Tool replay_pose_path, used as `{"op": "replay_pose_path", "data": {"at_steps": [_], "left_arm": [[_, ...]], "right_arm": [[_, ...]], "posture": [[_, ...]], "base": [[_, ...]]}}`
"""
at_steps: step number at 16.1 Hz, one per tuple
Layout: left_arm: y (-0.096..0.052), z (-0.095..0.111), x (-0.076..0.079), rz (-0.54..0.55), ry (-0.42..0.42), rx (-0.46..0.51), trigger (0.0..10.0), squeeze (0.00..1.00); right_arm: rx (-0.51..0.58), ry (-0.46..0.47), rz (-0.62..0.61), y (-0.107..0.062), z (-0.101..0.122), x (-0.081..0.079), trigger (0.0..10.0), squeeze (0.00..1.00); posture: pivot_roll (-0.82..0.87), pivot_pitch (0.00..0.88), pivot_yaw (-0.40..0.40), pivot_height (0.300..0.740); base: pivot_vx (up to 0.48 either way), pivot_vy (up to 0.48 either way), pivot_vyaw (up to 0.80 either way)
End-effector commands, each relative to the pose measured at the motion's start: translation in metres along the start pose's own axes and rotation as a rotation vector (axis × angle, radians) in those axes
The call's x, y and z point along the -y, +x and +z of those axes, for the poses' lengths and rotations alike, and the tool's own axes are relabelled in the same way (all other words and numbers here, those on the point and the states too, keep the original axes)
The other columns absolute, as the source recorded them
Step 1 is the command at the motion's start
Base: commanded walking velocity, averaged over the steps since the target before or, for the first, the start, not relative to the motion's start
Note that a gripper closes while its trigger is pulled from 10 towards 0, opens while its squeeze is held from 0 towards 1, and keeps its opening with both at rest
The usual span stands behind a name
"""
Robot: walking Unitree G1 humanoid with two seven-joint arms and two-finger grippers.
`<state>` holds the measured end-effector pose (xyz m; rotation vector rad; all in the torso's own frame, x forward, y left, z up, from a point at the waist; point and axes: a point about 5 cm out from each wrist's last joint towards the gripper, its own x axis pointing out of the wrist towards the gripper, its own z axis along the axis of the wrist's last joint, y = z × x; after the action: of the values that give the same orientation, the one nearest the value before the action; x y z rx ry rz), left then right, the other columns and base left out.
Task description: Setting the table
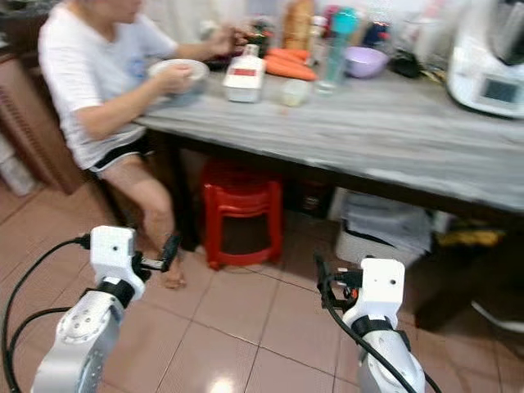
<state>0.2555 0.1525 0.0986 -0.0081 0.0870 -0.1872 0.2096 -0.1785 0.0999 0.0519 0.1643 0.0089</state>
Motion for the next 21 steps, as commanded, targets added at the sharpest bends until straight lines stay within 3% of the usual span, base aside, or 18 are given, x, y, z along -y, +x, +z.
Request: {"op": "replay_pose_path", "data": {"at_steps": [1, 10, 14, 21], "left_arm": [[-0.0004, -0.0023, -0.0030, 0.016, 0.010, -0.016, 10.0, 0.00], [-0.0005, 0.0000, -0.0022, 0.003, 0.032, -0.011, 10.0, 0.00], [-0.0002, 0.0047, -0.0015, -0.055, 0.051, 0.018, 10.0, 0.00], [0.0014, 0.0045, 0.0009, -0.078, 0.026, 0.019, 10.0, 0.00]], "right_arm": [[0.008, -0.008, -0.007, 0.0025, 0.0019, 0.0022, 10.0, 0.00], [0.005, -0.005, -0.014, 0.0043, 0.0002, 0.0010, 10.0, 0.00], [0.003, -0.004, -0.021, 0.0050, -0.0004, 0.0019, 10.0, 0.00], [0.002, 0.001, -0.037, 0.0054, -0.0016, 0.0039, 10.0, 0.00]], "posture": [[-0.04, 0.048, -0.017, 0.740], [-0.03, 0.068, -0.012, 0.740], [-0.03, 0.069, -0.009, 0.740], [-0.03, 0.069, -0.007, 0.740]], "base": [[0.000, 0.000, -0.61], [-0.143, 0.000, -0.15], [0.000, 0.000, 0.00], [0.000, -0.178, 0.00]]}}
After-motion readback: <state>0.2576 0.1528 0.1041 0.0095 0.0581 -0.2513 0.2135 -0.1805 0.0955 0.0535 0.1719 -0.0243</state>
